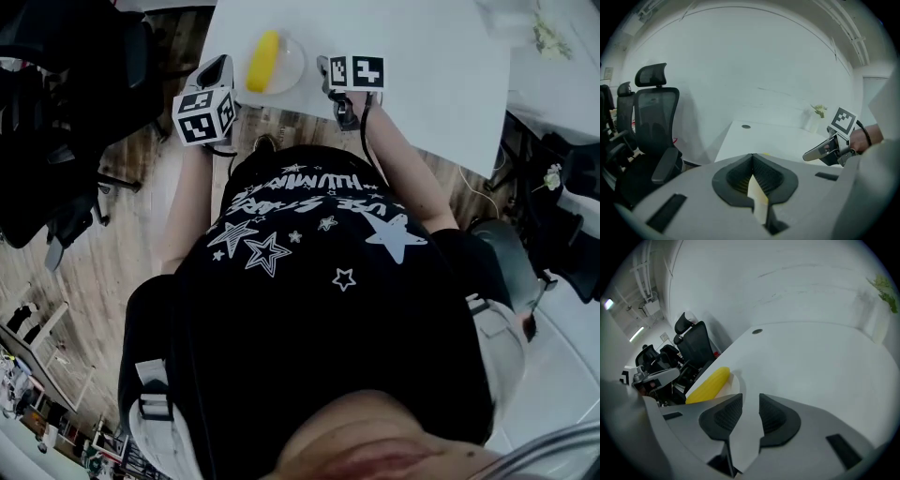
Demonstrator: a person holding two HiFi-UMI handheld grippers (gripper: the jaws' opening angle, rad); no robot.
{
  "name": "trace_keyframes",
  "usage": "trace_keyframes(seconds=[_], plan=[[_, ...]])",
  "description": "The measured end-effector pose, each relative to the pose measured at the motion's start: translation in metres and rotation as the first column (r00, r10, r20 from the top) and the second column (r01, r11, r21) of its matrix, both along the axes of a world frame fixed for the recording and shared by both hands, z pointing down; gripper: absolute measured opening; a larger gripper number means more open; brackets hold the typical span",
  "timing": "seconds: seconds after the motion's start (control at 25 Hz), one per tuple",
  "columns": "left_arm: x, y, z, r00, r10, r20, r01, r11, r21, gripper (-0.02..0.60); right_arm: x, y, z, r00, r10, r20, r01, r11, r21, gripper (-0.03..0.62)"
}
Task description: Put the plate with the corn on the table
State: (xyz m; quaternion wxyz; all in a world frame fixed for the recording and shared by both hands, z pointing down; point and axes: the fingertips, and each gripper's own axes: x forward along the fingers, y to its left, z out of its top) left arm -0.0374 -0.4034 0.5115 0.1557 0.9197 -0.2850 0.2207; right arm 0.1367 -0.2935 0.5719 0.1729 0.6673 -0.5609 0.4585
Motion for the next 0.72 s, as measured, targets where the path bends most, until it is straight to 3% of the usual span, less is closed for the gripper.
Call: trace_keyframes(seconds=[0.72], plan=[[-0.004,0.126,-0.018,0.965,-0.261,0.002,0.261,0.965,0.012,0.005,0.032,0.071,-0.024,0.977,-0.212,0.001,0.211,0.975,0.066,0.020]])
